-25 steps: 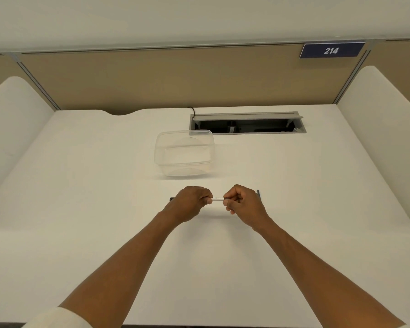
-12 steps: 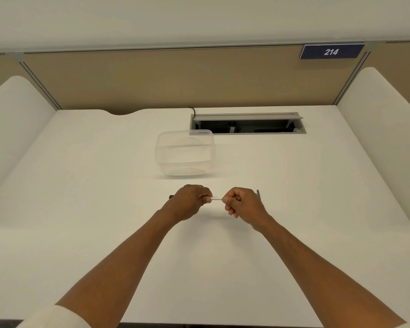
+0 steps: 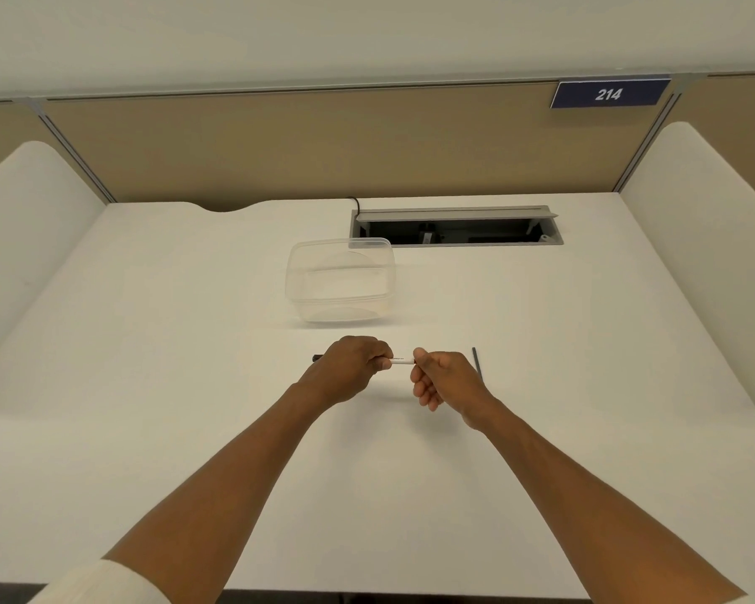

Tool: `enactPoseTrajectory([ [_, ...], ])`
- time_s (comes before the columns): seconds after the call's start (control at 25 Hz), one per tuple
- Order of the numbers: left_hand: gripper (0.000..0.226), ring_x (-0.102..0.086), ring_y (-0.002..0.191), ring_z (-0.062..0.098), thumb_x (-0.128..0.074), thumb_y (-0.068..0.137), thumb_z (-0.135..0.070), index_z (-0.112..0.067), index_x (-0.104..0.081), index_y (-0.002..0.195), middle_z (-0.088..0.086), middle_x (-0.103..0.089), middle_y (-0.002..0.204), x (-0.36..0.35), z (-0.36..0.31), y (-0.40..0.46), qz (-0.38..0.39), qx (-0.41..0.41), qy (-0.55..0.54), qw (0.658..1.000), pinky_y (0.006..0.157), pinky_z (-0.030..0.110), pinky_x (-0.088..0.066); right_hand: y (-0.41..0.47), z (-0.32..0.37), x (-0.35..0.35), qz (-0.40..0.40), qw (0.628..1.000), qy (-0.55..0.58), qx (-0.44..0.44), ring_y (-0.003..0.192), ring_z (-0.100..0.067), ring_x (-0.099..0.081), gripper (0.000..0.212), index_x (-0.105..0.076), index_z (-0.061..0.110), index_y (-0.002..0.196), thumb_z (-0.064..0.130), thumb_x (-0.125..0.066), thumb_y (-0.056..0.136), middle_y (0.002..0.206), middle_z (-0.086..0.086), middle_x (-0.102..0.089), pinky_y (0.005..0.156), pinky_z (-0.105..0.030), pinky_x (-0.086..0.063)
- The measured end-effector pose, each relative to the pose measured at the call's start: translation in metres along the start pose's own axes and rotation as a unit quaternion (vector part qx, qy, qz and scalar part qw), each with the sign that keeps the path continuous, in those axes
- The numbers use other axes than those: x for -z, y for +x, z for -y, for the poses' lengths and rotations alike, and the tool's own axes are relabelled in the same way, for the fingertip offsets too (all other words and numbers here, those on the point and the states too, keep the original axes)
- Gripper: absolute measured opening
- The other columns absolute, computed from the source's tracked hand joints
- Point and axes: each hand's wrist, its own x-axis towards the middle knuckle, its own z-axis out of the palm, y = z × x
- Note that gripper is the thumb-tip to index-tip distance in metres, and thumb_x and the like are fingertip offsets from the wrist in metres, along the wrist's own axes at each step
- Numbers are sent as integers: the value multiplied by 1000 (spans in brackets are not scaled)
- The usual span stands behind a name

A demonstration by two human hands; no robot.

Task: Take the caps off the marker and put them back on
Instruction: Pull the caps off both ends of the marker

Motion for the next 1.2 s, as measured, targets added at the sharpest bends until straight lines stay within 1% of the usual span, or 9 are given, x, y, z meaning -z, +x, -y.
enactPoseTrajectory([
  [0.08,16,-50,74,16,-53,99,-22,-15,-67,94,-5,-58,79,0,0,-1,2,2,3,1000,64,29,-38,0,1,0,1,1000,-21,2,48,-18,-54,42,-65,10,72,39,-55,100,60,-7,-63,45,-26,-42],
  [0.16,16,-51,74,17,-53,99,-20,-15,-67,93,-5,-59,78,-2,1,-2,2,8,-11,1000,64,29,-37,0,1,0,-8,999,-45,28,50,-17,-53,35,-64,12,71,32,-56,99,59,-4,-62,47,-26,-40],
  [0.36,20,-45,66,14,-50,98,-14,-17,-65,85,-6,-54,69,-2,6,-1,26,14,-40,999,63,29,-38,3,-1,2,-39,986,-128,99,56,-13,-59,22,-67,15,74,15,-58,94,62,1,-67,56,-24,-46],
  [0.56,25,-42,59,10,-46,101,-20,-18,-62,82,-7,-49,64,-2,11,0,43,15,-45,998,57,24,-34,4,-4,-1,-75,967,-177,168,58,-10,-57,18,-69,14,77,8,-60,92,65,-2,-68,62,-32,-51],
  [0.72,30,-46,62,15,-42,103,-30,-29,-56,76,0,-58,69,2,12,2,42,-4,-32,999,62,32,-42,4,-6,-2,-90,946,-206,233,59,-12,-56,18,-66,13,77,7,-59,93,62,3,-64,61,-30,-48],
  [0.8,31,-46,61,13,-41,103,-31,-30,-54,75,-5,-57,67,4,11,3,36,-7,-19,999,63,34,-43,4,-5,0,-92,939,-211,254,57,-10,-49,18,-63,11,76,7,-58,94,61,2,-59,58,-27,-42],
  [0.96,27,-46,62,12,-41,102,-31,-29,-52,78,-10,-55,67,2,7,1,5,-21,19,1000,63,38,-45,3,-2,-2,-65,965,-157,200,54,-7,-37,29,-56,18,69,9,-54,96,54,11,-46,53,-19,-31],
  [1.12,22,-46,67,16,-44,101,-25,-24,-51,80,-10,-54,71,9,19,-2,-32,-35,31,998,63,38,-45,8,1,9,-99,987,-60,112,53,-16,-31,41,-42,22,55,26,-51,95,53,8,-36,57,-33,-28],
  [1.2,21,-48,67,17,-44,100,-26,-25,-50,80,-9,-56,72,18,33,-3,-40,-31,34,998,63,40,-47,8,5,19,-90,989,-71,96,54,-19,-30,43,-44,21,55,33,-51,95,54,3,-36,58,-34,-27],
])
